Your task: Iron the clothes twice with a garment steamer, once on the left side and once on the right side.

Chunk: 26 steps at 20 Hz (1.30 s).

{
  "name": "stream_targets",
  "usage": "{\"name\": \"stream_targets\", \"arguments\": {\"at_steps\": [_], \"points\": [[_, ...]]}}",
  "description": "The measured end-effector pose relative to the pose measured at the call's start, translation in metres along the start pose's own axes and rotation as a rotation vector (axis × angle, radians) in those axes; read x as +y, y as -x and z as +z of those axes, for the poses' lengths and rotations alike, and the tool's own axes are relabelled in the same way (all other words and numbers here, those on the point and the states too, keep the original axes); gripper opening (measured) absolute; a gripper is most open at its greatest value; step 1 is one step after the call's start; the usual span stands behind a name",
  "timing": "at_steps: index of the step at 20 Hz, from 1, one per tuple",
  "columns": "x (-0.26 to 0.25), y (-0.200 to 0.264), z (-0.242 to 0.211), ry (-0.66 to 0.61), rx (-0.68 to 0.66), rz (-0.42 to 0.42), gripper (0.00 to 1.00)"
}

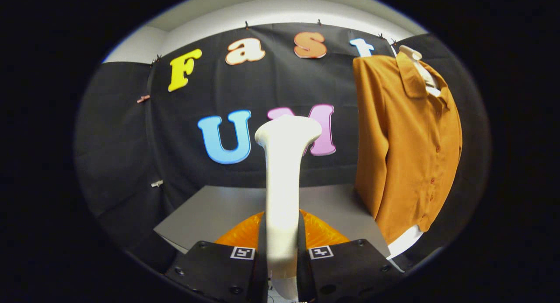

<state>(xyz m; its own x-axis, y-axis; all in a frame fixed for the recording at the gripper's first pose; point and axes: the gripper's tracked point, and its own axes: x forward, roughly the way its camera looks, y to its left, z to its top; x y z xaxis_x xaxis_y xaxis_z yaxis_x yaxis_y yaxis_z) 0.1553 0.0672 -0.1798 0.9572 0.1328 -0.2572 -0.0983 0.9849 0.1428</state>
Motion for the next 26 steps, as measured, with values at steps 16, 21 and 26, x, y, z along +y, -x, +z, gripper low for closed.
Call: {"name": "stream_targets", "arguments": {"at_steps": [16,21,26], "points": [[-0.177,0.109,0.129,0.020,-0.434,-0.135,0.29],[-0.218,0.078,0.097,-0.024,-0.349,-0.182,0.29],[-0.238,0.047,0.056,-0.041,-0.272,-0.196,0.29]]}}
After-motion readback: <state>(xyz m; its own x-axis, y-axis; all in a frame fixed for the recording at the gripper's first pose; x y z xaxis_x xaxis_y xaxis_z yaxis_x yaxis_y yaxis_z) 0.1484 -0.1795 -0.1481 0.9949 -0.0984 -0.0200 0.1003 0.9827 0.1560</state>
